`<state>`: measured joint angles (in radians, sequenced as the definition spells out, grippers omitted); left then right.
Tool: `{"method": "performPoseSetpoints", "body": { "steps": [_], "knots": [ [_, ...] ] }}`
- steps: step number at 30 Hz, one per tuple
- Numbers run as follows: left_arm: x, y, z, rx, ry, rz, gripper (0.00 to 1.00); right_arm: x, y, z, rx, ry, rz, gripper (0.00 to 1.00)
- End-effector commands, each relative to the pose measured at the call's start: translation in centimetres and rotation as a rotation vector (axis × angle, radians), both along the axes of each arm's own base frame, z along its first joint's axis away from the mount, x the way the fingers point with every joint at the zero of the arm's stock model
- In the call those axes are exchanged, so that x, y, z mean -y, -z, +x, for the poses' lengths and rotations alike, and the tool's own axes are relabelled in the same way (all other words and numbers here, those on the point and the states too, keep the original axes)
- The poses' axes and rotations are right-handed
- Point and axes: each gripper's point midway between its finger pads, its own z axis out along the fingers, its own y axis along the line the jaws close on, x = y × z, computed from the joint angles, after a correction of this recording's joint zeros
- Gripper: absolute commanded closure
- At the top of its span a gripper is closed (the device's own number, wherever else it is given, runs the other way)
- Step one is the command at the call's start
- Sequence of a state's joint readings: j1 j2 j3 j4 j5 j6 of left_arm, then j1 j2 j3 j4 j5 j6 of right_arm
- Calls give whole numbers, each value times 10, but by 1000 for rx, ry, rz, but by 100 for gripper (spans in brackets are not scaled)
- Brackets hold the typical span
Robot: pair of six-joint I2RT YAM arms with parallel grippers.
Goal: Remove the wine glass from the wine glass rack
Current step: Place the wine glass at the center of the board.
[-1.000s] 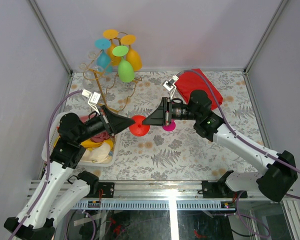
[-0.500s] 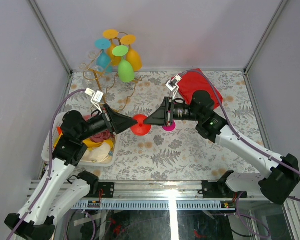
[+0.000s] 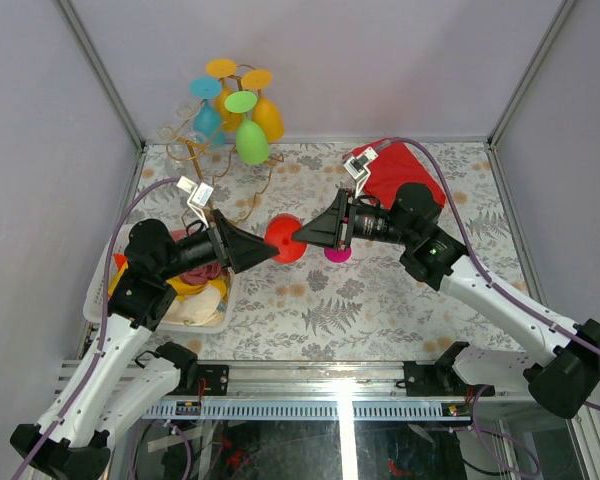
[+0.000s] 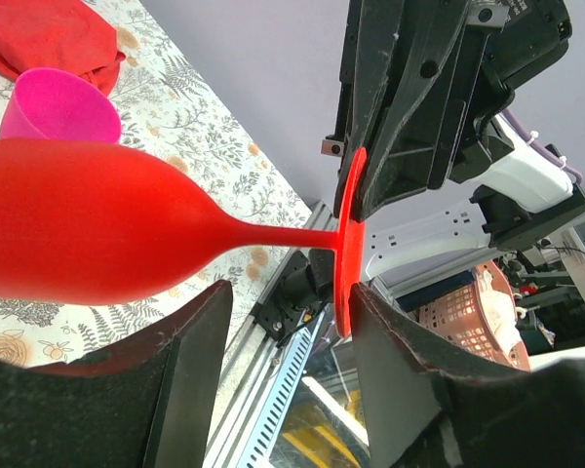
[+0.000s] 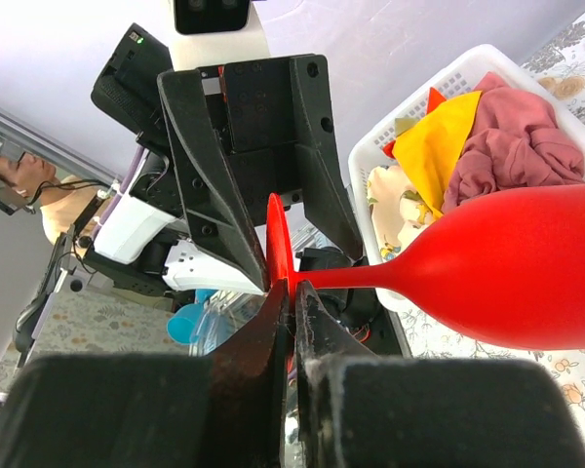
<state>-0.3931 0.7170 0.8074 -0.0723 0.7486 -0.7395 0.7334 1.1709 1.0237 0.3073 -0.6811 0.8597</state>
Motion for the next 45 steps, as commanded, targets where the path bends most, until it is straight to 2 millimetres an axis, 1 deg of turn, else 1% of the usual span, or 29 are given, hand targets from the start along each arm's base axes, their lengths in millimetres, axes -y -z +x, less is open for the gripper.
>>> {"method": "performPoseSetpoints", "body": {
  "steps": [1,6,8,12,18,20,23,25,26,27,29,31,32,33,35,36,37,38,40,42,45],
  "knots": [
    [3,1,-12,-2,59,2,48,6,-31,0,98,42,70,100],
    [3,5,-10,-16,41,-2,47,4,-28,1,89,45,67,100],
    [5,5,-9,-21,45,-10,48,5,-26,1,86,43,64,100],
    [10,0,-10,-24,74,-42,50,4,-25,0,87,32,63,100],
    [16,-16,-13,0,107,-128,64,2,-22,-3,84,2,57,100],
    [18,-18,-15,6,117,-148,72,0,-23,-6,84,-22,59,100],
    [22,-17,-17,10,132,-148,86,-1,-24,-11,78,-60,60,99],
    [21,-17,-16,44,119,-149,92,-1,-24,-14,88,-83,51,93],
    [20,-18,-16,63,106,-153,97,0,-24,-16,105,-90,38,87],
    [18,-18,-16,85,93,-156,100,2,-22,-16,139,-83,13,78],
    [13,-15,-18,142,69,-147,100,9,-23,-11,202,-30,-43,54],
    [9,-6,-20,200,45,-116,100,19,-18,-1,247,51,-123,41],
    [8,-2,-22,231,43,-107,100,24,-20,5,274,101,-151,34],
    [7,4,-24,259,46,-98,100,30,-20,13,287,160,-185,30],
    [5,10,-30,318,60,-76,100,44,-23,29,312,283,-237,25],
    [5,12,-34,356,85,-63,100,54,-24,41,316,373,-266,24],
    [4,14,-37,383,94,-53,100,61,-23,46,314,422,-283,22],
    [4,16,-38,401,97,-43,100,74,-21,60,301,529,-313,20],
    [4,19,-41,430,116,-25,100,93,-16,74,268,658,-358,17],
    [5,22,-46,462,147,-13,100,104,-11,82,223,707,-389,16],
    [6,24,-52,507,192,-4,100,105,-4,85,109,621,-346,16]
  ]
}}
